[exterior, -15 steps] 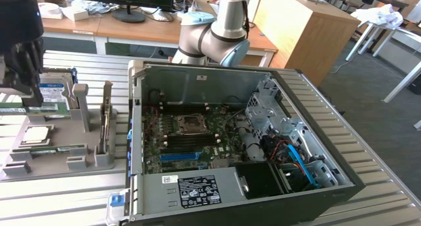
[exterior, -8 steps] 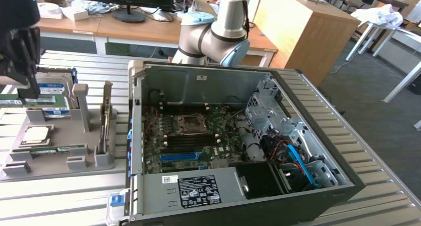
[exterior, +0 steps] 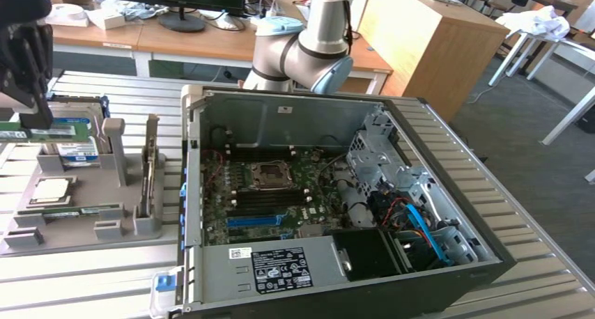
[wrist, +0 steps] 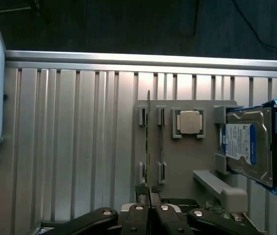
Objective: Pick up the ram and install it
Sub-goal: 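Pick up the ram and move it above insertion slot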
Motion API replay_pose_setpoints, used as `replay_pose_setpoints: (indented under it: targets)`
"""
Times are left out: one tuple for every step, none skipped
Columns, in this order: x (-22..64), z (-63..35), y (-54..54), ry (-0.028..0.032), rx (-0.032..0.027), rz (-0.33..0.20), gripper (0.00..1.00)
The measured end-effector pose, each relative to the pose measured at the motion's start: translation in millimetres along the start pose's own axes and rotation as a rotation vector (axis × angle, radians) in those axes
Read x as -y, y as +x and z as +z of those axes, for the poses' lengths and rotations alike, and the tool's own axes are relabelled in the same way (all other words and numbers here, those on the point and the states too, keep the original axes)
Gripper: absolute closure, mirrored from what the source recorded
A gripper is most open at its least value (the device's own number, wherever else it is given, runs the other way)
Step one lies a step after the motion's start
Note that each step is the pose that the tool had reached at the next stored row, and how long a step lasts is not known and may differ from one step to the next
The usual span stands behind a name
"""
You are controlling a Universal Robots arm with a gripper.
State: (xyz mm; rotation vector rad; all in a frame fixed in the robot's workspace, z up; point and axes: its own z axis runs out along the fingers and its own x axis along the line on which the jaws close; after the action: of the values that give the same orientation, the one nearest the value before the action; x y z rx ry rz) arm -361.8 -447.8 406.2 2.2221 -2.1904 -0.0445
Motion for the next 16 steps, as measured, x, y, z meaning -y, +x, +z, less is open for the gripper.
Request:
replay_pose_setpoints:
  targets:
    - [0.0, -1.6, 0.0, 0.0, -0.0004, 0.0, 0.89]
    - [-0.1, -3.1, 0.0, -0.0001, -0.0009, 0.0, 0.89]
    - [-0.2, -4.2, 0.0, 0.0001, -0.0013, 0.0, 0.89]
    - [-0.2, -4.5, 0.0, 0.0001, -0.0014, 0.0, 0.89]
    - [-0.2, -4.5, 0.0, 0.0001, -0.0014, 0.0, 0.89]
    - [-0.2, -4.4, 0.0, 0.0002, -0.0013, 0.0, 0.89]
    - [-0.2, -4.5, 0.0, 0.0001, -0.0014, 0.0, 0.89]
    - [-0.2, -4.6, -0.1, 0.0, -0.0015, 0.0, 0.89]
    - [-0.2, -4.6, 0.0, 0.0, -0.0015, 0.0, 0.89]
    - [-0.1, -4.6, -0.1, 0.0, -0.0015, 0.0, 0.89]
    - [0.4, -4.8, -0.1, -0.0002, -0.0017, 0.0, 0.89]
    - [1.1, -4.8, -0.1, -0.0002, -0.0017, 0.0, 0.89]
    - [2.1, -4.7, 0.0, 0.0, -0.0016, 0.0, 0.89]
    - [3.5, -4.7, 0.0, 0.0, -0.0015, 0.0, 0.89]
    - [4.9, -4.8, 0.0, 0.0001, -0.0015, 0.0, 0.89]
    - [6.3, -4.8, 0.0, 0.0001, -0.0015, 0.0, 0.89]
